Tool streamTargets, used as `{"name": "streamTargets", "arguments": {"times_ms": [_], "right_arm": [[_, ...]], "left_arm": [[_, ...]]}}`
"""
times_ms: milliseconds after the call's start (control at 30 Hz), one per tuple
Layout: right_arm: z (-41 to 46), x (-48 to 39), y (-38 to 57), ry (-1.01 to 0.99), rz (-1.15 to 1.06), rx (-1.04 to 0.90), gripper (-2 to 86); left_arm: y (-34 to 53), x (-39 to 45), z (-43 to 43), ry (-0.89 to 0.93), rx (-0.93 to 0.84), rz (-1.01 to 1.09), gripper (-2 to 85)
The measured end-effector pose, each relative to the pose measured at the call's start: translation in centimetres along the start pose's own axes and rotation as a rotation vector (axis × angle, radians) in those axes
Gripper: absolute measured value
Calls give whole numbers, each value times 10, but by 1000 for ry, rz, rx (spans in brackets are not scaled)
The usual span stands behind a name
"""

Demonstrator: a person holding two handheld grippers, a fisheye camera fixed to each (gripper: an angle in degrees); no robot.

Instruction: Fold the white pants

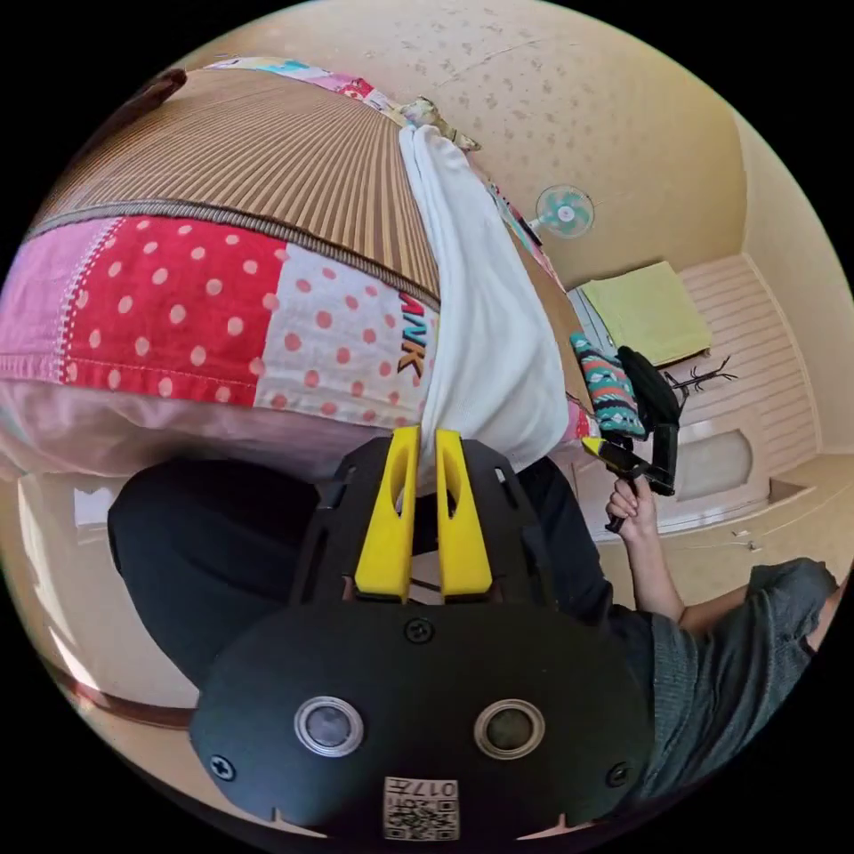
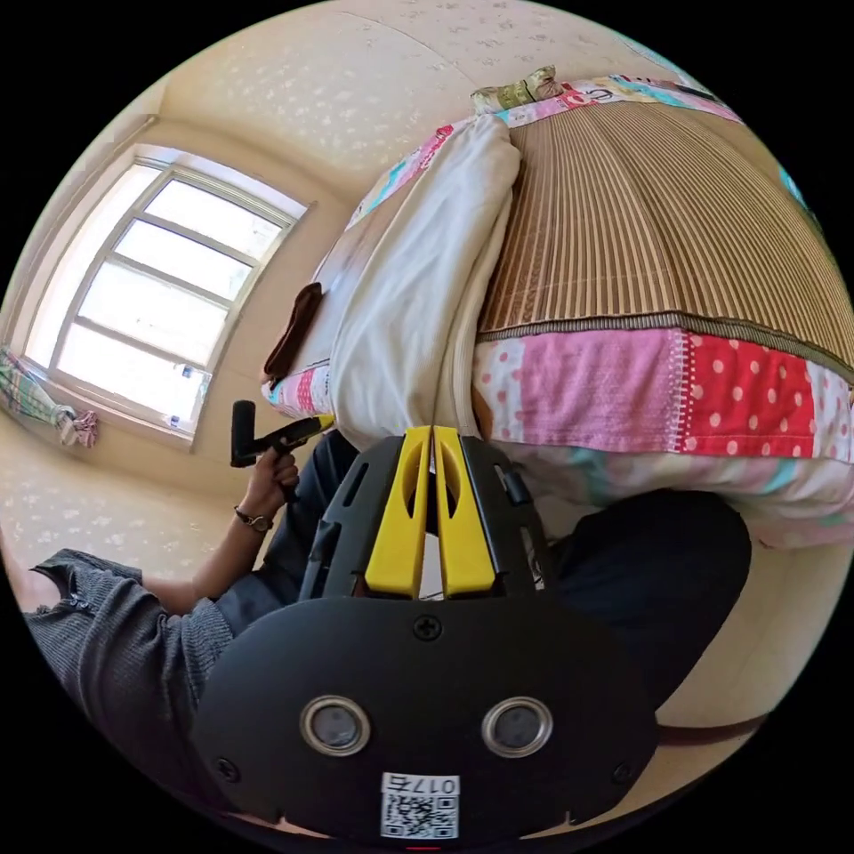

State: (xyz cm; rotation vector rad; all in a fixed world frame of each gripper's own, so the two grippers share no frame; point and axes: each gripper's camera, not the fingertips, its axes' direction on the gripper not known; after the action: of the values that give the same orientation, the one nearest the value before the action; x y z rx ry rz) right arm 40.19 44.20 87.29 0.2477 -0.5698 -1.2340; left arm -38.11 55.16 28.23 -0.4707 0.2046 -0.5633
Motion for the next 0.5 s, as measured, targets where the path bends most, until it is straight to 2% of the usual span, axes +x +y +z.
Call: {"name": "streamTargets", "arguments": {"times_ms": [167,267,333,400,433,500], "right_arm": [[40,-6,-10,-96,33,-37,58],[58,-19,-17,-100,12,-87,52],[57,-31,-22,-78,-37,-121,38],[42,-44,-24,-125,-113,-119,31],[23,-54,-22,-214,-191,-76,27],[-13,-60,-13,-343,-266,47,25]], "left_arm": [[2,42,-4,-96,78,84,79],[-8,50,27,-116,-62,81,77],[-9,53,34,-114,-89,92,65],[-7,61,28,-65,-101,153,43],[-5,65,24,-28,-93,188,39],[9,72,0,177,0,292,35]]}}
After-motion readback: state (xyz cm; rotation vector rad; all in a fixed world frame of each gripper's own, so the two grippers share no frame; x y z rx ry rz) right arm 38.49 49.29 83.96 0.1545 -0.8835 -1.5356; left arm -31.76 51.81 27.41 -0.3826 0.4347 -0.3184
